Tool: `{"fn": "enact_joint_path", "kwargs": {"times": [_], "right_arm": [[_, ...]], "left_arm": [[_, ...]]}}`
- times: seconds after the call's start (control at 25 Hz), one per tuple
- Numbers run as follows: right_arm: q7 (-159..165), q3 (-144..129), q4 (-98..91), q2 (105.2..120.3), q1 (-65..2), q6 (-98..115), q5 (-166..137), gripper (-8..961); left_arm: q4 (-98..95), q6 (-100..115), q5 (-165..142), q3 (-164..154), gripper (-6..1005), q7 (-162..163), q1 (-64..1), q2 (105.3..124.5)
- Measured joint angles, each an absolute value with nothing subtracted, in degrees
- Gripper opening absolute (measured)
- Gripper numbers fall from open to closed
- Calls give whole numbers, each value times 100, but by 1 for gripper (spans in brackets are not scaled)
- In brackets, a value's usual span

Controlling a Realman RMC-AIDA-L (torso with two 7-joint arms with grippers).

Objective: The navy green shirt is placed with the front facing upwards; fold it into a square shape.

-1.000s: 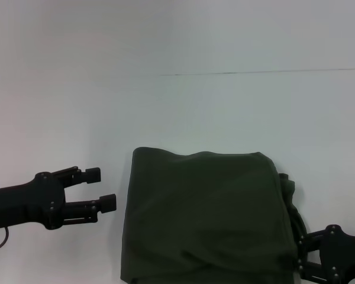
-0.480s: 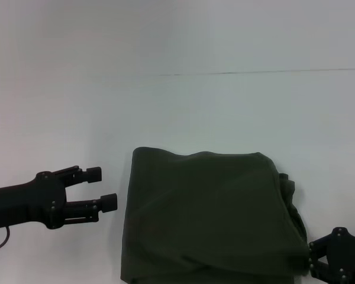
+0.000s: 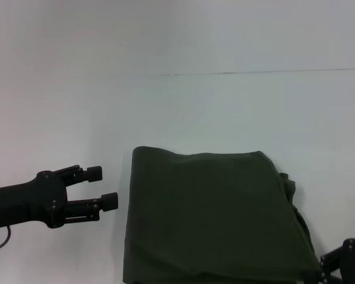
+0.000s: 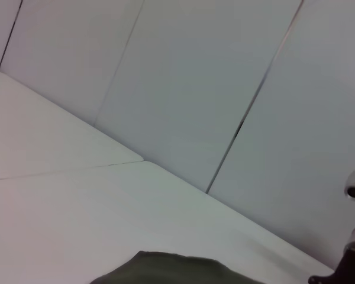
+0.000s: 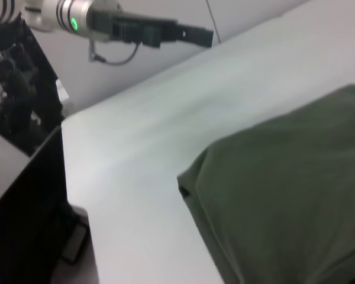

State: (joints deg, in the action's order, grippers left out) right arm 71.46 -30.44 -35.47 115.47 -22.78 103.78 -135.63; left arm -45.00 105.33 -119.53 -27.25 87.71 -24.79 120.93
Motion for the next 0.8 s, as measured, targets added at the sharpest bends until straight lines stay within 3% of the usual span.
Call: {"fn": "enact_joint_path", "kwargs": {"times": [0.44,0.8], "right_arm": [[7054,-2793,-3554,11586,-2194,10262,-13797,36],[7378,-2381,-3516,11415,-2248,10442,-13819,40]], "left_arm": [[-4462,10469,-11953,-2733,877,8771,-2479,12093],[-4442,10472,-11953,-2733,876,8771,-2479,12093]]}}
